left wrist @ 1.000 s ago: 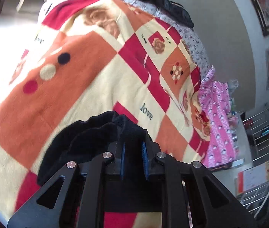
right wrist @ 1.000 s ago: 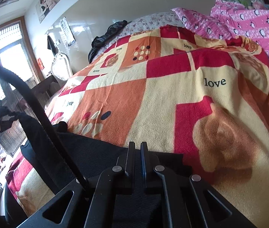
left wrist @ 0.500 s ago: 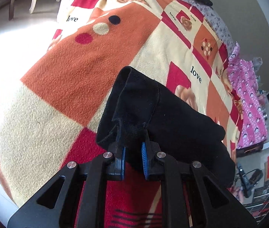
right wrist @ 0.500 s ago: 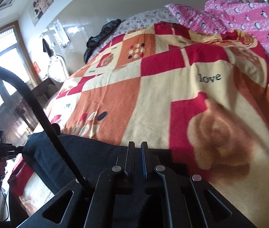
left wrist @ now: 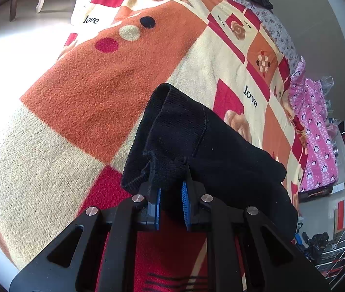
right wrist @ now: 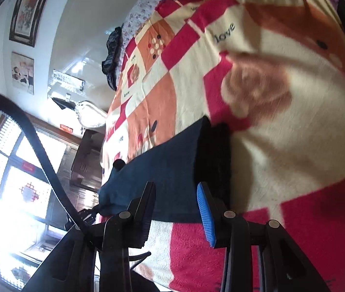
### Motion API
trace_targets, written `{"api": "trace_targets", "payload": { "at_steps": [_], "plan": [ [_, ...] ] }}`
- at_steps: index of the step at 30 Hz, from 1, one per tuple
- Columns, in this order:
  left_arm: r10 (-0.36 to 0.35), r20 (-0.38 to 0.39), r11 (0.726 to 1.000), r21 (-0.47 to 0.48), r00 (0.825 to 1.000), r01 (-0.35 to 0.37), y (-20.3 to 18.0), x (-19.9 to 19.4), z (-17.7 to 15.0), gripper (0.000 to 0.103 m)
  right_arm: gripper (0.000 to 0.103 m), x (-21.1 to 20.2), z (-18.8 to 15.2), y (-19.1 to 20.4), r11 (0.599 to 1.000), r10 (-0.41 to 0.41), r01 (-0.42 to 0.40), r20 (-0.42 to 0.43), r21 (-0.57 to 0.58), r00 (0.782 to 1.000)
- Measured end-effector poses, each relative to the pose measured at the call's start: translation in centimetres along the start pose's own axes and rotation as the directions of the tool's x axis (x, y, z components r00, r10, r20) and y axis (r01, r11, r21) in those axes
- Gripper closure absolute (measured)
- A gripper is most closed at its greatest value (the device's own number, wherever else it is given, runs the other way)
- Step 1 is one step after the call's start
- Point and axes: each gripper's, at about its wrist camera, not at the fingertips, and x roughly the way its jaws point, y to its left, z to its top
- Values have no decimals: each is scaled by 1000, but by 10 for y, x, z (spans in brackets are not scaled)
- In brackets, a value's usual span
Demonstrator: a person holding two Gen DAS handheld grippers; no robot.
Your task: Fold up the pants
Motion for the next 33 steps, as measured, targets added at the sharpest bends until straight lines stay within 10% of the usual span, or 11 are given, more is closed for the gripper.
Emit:
{"api": "trace_targets", "payload": {
  "at_steps": [10, 14, 17, 27, 33],
  "plan": [
    [-9, -4, 1000, -2, 1000, 9, 0, 1, 3, 90, 69, 10, -11, -22, 986, 73, -71, -3, 150, 997],
    [-7, -5, 1000, -2, 1000, 7, 0, 2, 3, 90, 70, 20, -4, -14, 991, 81, -81, 5, 109, 997],
    [-13, -6, 1000, -2, 1000, 13, 0, 2, 2, 90, 94, 27, -3, -9, 998, -23, 23, 12, 56, 1000],
    [-32, -5, 999, 22, 999, 32, 2, -1, 3, 91, 99, -36, 8, 19, 993, 63, -39, 212, -116, 975],
    [-33, -22, 998, 56, 999, 34, -3, -8, -2, 91, 99, -14, 9, -1, 996, -35, 45, 124, -73, 992]
  ]
}}
